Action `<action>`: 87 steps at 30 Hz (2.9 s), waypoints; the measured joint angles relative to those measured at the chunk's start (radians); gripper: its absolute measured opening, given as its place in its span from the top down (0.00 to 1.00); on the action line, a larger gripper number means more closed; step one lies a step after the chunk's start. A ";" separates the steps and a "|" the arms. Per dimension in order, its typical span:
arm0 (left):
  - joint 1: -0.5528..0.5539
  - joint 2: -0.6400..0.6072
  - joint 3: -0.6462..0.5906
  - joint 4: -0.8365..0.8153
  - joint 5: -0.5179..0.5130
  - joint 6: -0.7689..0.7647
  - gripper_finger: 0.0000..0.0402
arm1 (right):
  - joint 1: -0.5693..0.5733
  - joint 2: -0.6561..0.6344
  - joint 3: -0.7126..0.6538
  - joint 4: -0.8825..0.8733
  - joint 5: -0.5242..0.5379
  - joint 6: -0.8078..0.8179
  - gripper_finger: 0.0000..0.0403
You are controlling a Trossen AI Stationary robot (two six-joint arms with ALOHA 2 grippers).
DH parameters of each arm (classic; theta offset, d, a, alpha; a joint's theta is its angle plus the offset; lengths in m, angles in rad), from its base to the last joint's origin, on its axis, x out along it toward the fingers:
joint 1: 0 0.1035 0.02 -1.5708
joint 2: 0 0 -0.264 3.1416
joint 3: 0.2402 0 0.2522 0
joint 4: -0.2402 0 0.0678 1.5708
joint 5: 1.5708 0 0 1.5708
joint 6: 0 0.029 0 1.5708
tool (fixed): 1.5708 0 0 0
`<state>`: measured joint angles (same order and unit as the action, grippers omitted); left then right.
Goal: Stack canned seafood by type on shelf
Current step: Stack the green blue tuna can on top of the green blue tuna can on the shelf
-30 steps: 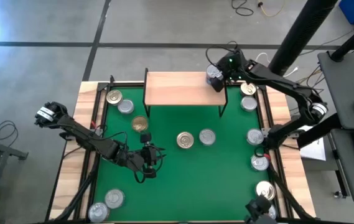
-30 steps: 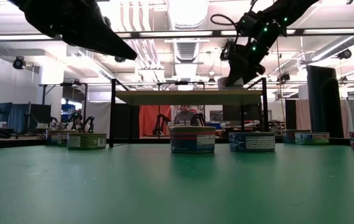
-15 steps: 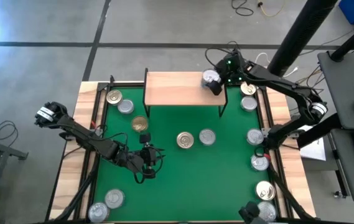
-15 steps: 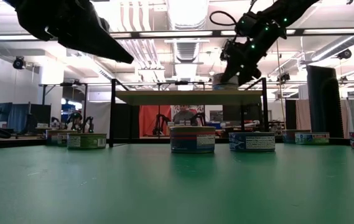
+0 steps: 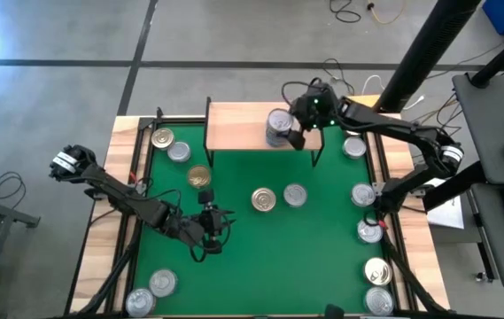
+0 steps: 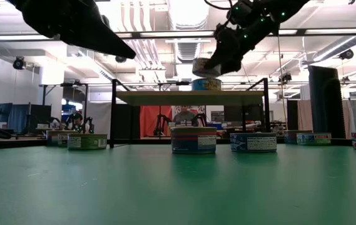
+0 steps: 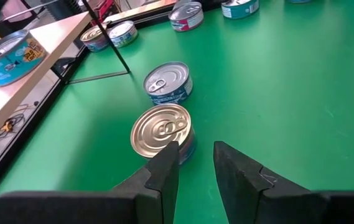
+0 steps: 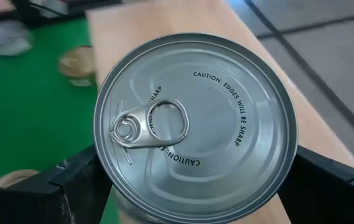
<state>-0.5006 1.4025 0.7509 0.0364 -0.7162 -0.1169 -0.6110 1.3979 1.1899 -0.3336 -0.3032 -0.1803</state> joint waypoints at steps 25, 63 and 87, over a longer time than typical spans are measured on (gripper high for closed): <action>0.596 -0.116 0.164 -0.083 0.490 0.370 0.79 | -0.056 0.098 0.222 -0.293 -0.218 -0.451 0.11; 1.056 0.436 0.795 -0.143 1.204 0.590 0.79 | -0.164 0.357 0.522 -0.664 -0.453 -0.879 0.11; 1.054 0.459 0.858 -0.254 1.350 0.627 0.79 | -0.159 0.403 0.526 -0.663 -0.419 -0.869 0.10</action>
<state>0.5531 1.8610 1.6093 -0.2171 0.6342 0.5100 -0.7704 1.8011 1.7158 -0.9970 -0.7222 -1.0489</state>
